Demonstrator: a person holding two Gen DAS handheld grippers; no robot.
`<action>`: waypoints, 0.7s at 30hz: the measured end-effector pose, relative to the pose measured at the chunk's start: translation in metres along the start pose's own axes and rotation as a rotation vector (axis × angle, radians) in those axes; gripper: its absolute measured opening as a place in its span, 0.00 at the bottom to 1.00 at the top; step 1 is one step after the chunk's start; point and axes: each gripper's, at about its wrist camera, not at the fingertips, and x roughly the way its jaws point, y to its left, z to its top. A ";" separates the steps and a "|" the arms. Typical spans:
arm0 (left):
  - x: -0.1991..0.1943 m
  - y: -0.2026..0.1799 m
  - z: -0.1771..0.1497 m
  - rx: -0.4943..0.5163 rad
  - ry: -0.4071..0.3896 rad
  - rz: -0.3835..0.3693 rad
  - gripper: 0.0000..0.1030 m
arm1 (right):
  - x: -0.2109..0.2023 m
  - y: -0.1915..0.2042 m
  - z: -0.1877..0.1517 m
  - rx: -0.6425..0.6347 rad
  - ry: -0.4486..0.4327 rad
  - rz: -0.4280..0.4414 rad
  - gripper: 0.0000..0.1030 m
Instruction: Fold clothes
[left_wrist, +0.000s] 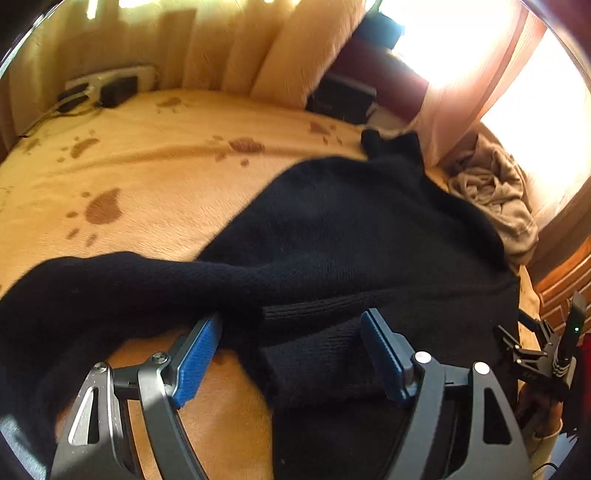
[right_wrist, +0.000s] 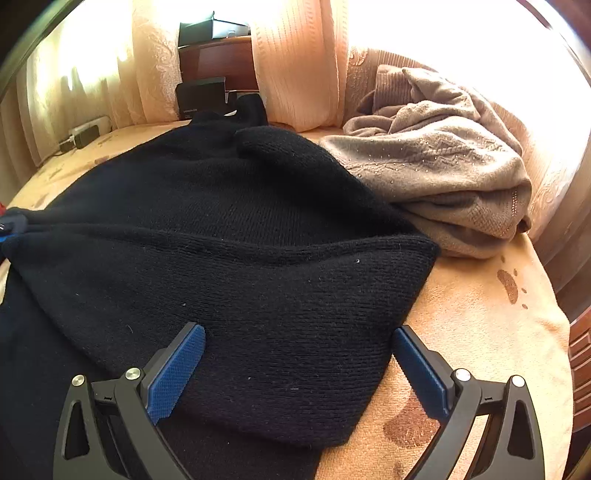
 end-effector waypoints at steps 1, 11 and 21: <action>0.004 0.000 0.002 0.001 -0.001 0.000 0.77 | 0.000 0.001 0.000 0.001 0.000 0.001 0.99; -0.003 0.003 0.020 0.082 -0.192 0.243 0.17 | 0.004 -0.001 0.002 0.011 0.004 0.014 0.99; -0.019 -0.035 0.002 0.267 -0.057 0.060 0.20 | 0.008 -0.001 0.005 0.014 0.005 0.017 0.99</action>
